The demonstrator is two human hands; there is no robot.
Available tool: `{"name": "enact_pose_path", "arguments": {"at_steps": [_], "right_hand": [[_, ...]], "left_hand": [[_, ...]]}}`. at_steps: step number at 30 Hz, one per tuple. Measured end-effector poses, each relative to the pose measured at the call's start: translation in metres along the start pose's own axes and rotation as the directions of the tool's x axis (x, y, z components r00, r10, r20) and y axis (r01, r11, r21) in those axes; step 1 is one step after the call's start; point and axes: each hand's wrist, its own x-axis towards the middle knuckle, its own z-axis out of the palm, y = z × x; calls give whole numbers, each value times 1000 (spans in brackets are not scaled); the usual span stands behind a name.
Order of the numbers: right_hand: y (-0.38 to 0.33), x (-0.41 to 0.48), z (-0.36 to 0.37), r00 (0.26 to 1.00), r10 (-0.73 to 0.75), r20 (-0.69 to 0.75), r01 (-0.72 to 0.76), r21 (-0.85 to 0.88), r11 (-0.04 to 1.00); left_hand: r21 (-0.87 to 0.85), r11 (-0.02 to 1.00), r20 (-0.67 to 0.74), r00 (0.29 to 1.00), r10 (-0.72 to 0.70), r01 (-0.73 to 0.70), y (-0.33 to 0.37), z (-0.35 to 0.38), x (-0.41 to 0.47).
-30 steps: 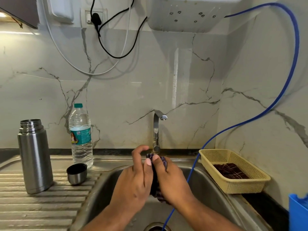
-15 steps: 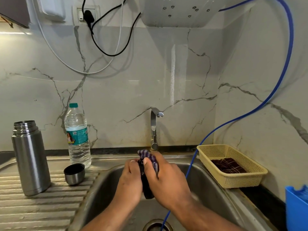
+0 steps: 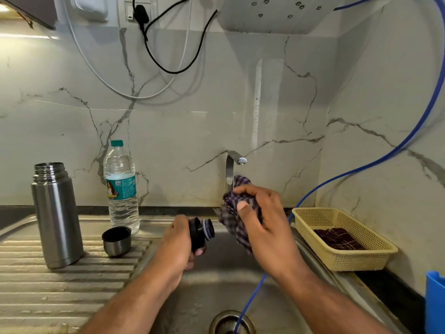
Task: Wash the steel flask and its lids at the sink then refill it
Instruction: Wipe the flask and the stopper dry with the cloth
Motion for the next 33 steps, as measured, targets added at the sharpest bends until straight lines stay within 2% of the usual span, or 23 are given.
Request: {"name": "enact_pose_path", "arguments": {"at_steps": [2,4,5,6,8,11,14,16,19,21,23,26,28,30,33], "right_hand": [[-1,0,-5,958,52,283,-54,1,999],[-2,-3,-7,815,90,572,-22,-125,992],[-3,-4,-8,763,92,639,26,-173,985],[-3,-4,-9,757,79,648,75,-207,975],[-2,-2,-11,816,34,578,132,-244,961],[-1,1,-14,892,20,451,116,-271,956],[1,3,-13,953,12,302,143,-485,863],[5,4,-15,980,5,198,115,-594,797],[9,3,-12,993,-14,120,84,-603,793],[5,-1,-4,988,10,152,68,-497,865],[-2,-7,6,955,19,295,95,-368,925],[-7,-13,9,819,-9,573,185,-250,950],[-7,-12,3,741,-47,670,226,-182,957],[0,-9,-3,700,-76,710,285,-179,942],[11,-2,-8,743,-153,652,443,-306,843]], "left_hand": [[33,999,-8,999,35,-35,1,4,-4],[79,995,-12,998,55,-54,0,6,-6],[93,994,-8,999,51,-50,0,5,-7],[100,994,-2,999,38,-38,-1,3,-6],[83,997,0,1000,-6,6,-2,-1,-3],[93,995,-8,1000,-22,22,0,-1,-2],[112,994,16,1000,-20,18,0,3,-6],[113,993,38,999,-22,18,0,3,-8],[105,994,33,999,-26,22,2,3,-10],[123,992,27,999,-21,18,0,7,-11],[116,993,21,1000,7,-9,-3,9,-12],[22,999,25,999,31,-31,0,7,-13],[-51,999,-3,1000,-16,16,3,2,-11],[-53,995,7,996,-88,89,6,-1,-11],[-20,982,105,978,-183,186,7,1,-16]]}}
